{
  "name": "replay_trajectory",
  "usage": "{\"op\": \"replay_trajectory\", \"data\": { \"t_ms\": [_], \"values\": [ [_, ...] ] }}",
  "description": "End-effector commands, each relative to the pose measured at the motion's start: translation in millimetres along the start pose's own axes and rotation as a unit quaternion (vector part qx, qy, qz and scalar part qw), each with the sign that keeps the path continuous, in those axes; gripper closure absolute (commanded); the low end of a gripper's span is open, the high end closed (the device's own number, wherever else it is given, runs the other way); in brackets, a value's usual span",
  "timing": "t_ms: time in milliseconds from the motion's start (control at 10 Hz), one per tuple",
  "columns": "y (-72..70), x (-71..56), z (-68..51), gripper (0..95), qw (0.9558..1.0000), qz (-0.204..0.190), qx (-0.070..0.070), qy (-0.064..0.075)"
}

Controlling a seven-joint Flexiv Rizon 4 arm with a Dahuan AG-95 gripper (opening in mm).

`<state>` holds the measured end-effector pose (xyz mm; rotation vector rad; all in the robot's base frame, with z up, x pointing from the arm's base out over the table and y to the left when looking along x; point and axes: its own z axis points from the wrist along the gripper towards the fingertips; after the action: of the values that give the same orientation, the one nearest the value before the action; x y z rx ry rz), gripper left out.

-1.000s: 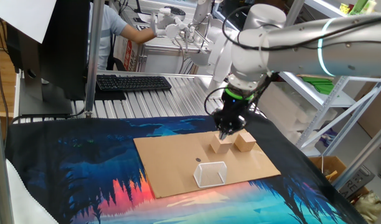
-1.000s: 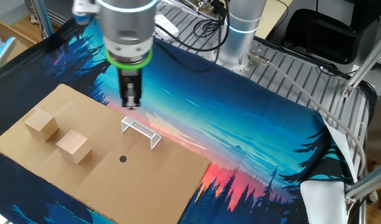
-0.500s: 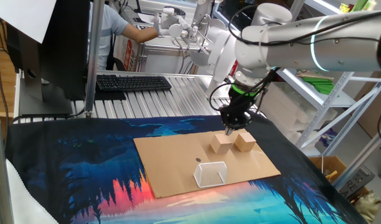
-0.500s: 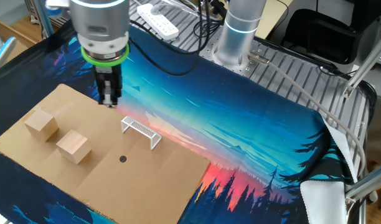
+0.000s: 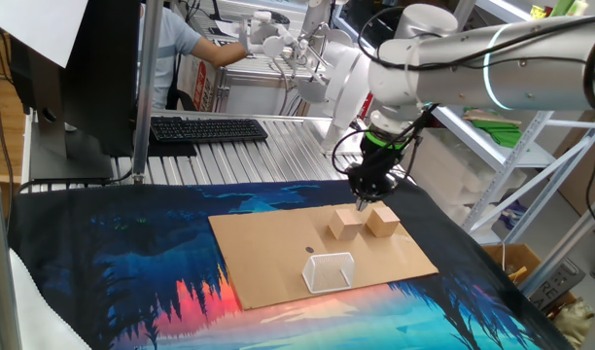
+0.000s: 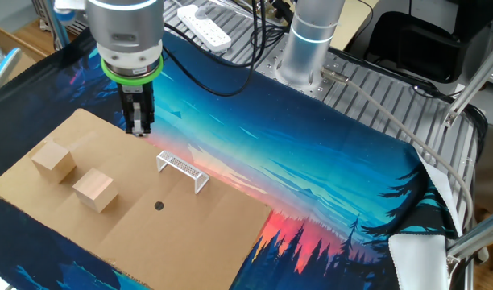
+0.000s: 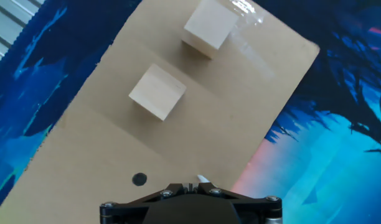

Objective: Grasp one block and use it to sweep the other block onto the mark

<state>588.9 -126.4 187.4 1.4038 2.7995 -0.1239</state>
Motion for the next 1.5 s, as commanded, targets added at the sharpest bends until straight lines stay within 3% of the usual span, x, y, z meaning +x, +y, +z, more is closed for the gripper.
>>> {"op": "replay_trajectory", "data": {
  "t_ms": [100, 400, 600, 900, 1000, 1100, 1300, 1500],
  "values": [
    [1.3, -0.7, 0.0, 95.0, 0.9971, 0.074, -0.001, 0.015],
    [1.3, -0.7, 0.0, 95.0, 0.9956, 0.090, 0.019, 0.021],
    [1.3, -0.7, 0.0, 95.0, 0.9960, 0.074, 0.036, 0.035],
    [1.3, -0.7, 0.0, 95.0, 0.9974, 0.047, 0.031, 0.044],
    [1.3, -0.7, 0.0, 95.0, 0.9989, 0.030, 0.016, 0.033],
    [1.3, -0.7, 0.0, 95.0, 0.9990, 0.032, 0.014, 0.029],
    [3.1, -2.8, -0.5, 95.0, 0.9970, 0.059, 0.035, 0.033],
    [11.6, -18.6, 0.0, 95.0, 0.9953, 0.084, 0.047, 0.015]
  ]
}}
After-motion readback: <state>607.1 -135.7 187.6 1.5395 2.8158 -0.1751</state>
